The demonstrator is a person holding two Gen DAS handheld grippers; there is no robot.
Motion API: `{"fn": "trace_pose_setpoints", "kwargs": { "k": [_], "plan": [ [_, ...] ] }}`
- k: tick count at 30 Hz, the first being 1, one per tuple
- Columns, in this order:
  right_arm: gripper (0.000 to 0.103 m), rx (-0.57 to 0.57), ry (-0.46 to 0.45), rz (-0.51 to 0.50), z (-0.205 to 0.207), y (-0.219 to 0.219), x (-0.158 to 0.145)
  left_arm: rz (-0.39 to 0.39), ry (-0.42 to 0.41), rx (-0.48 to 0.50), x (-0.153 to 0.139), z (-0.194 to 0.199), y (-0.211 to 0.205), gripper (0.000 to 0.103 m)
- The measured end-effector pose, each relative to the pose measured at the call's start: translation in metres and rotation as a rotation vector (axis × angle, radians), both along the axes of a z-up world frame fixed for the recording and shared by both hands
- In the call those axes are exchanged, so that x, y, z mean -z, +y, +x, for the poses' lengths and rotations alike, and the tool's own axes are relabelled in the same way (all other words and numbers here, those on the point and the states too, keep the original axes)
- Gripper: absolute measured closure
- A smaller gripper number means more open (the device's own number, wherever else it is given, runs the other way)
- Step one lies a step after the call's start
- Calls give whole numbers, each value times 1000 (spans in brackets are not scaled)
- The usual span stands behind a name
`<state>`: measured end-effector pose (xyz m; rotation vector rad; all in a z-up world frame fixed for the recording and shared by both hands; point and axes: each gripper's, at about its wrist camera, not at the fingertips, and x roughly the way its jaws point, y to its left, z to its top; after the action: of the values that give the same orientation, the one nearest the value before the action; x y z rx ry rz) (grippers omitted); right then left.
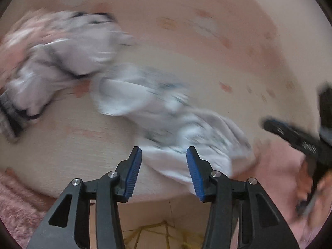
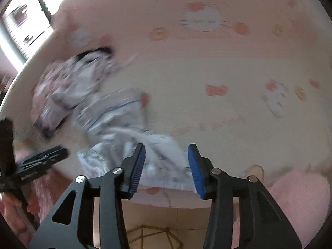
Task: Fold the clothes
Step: 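Grasp the elastic waistband of the pants with the left gripper and lift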
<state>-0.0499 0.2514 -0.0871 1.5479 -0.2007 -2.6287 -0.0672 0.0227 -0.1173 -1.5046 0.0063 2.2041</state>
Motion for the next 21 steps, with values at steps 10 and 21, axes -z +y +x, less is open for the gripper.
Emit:
{"fn": "trace_pose_setpoints", "kwargs": {
  "k": [10, 21],
  "plan": [
    [58, -317, -212, 89, 9, -53, 62, -216, 20, 178, 36, 24, 50, 66],
    [58, -218, -2, -51, -3, -50, 61, -25, 143, -146, -18, -9, 4, 92]
  ]
}}
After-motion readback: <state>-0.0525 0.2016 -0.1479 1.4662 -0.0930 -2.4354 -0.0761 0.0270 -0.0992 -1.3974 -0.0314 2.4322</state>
